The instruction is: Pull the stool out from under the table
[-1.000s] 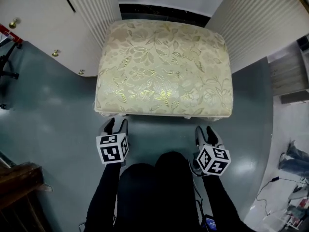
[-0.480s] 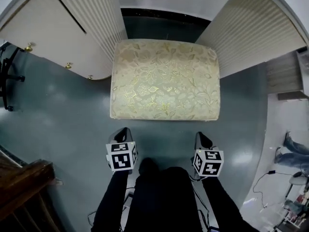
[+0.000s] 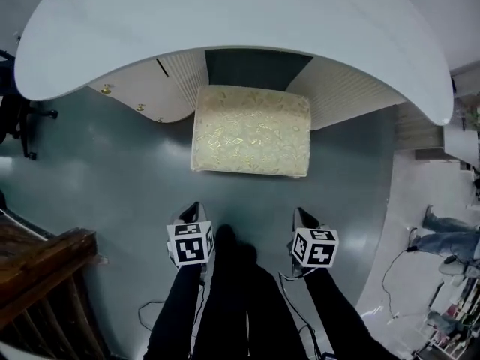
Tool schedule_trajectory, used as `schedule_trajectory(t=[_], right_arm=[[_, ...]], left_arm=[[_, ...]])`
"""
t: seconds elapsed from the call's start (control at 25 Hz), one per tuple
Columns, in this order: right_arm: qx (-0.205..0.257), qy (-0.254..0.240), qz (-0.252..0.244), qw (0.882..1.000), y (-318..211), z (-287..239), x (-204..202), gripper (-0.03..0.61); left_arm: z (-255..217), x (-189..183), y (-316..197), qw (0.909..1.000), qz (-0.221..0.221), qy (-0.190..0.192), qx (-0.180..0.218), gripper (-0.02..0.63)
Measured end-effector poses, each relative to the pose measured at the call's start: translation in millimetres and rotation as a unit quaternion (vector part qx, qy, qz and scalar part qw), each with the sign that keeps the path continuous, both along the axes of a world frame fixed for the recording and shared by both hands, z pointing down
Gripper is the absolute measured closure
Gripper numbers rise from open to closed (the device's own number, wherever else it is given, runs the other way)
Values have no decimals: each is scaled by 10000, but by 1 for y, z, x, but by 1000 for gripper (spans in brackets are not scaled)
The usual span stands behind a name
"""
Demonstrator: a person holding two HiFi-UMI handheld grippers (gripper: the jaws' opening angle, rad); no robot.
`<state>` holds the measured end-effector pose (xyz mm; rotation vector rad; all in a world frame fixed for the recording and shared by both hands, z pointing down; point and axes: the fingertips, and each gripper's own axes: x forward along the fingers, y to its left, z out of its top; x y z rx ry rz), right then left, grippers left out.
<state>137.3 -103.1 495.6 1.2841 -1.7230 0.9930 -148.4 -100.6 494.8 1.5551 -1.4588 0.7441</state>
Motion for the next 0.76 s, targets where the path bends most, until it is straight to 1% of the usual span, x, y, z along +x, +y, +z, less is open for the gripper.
schedule_trajectory(t=[0.12, 0.32, 0.52, 0.64, 0.76], right_arm=[[-3, -68, -115, 9999, 3, -38, -9, 575], [15, -192, -249, 9995, 6, -85, -23, 575], [10, -280, -451, 9986, 18, -123, -36, 575], [-31, -405, -422, 9983, 33, -144, -46, 575], [-119, -473, -467, 9977, 60, -161, -56, 575]], left_arm=[[-36, 5, 5, 10000, 71, 40, -56, 606], [-84, 20, 7, 9998, 190, 103, -48, 606], [-119, 31, 12, 9996, 139, 260, -40, 606], [-140, 29, 24, 9994, 103, 327, -30, 606], [-162, 24, 46, 9992, 118, 364, -62, 606]])
